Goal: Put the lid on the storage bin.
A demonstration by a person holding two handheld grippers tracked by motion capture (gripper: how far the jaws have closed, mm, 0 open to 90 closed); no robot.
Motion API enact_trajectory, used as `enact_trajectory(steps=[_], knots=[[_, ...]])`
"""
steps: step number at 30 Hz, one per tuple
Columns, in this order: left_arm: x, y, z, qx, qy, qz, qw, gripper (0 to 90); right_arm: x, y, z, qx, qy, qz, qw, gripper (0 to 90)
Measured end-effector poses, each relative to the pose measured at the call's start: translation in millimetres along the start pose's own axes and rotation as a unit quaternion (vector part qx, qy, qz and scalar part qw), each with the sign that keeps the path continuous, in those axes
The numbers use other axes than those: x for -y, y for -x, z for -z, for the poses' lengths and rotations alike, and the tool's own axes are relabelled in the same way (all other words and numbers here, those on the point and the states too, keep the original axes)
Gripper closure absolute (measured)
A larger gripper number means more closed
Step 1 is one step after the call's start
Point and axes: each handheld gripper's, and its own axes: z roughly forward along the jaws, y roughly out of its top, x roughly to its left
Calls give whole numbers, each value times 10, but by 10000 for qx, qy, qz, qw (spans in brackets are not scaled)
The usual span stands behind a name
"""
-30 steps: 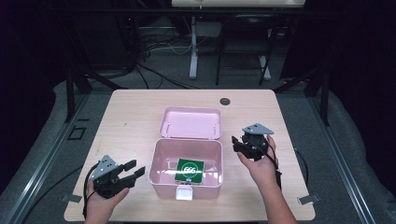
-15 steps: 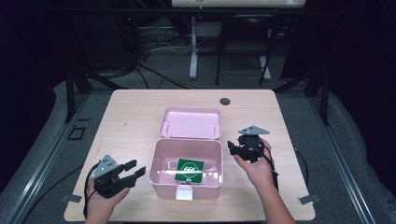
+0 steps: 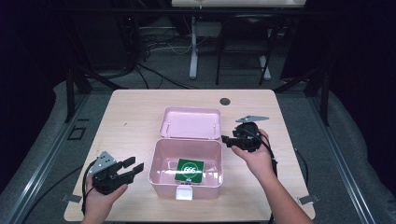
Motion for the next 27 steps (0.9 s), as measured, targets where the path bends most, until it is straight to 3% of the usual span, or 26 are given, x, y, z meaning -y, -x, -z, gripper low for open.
enact_trajectory(steps=[11, 16, 22, 27], knots=[[-57, 77, 38, 215, -1, 25, 9998, 514, -288, -27, -13, 162, -298, 64, 9994, 457], [-109, 131, 69, 316, 110, -111, 9994, 538, -382, -6, -39, 214, -355, 18, 9991, 463], [-229, 127, 45, 223, 100, -47, 9997, 581, -475, 13, -85, 177, -500, -99, 9985, 484], [-323, 114, 2, 287, -32, -25, 9996, 587, -572, 17, -114, 236, -567, -79, 9981, 491]])
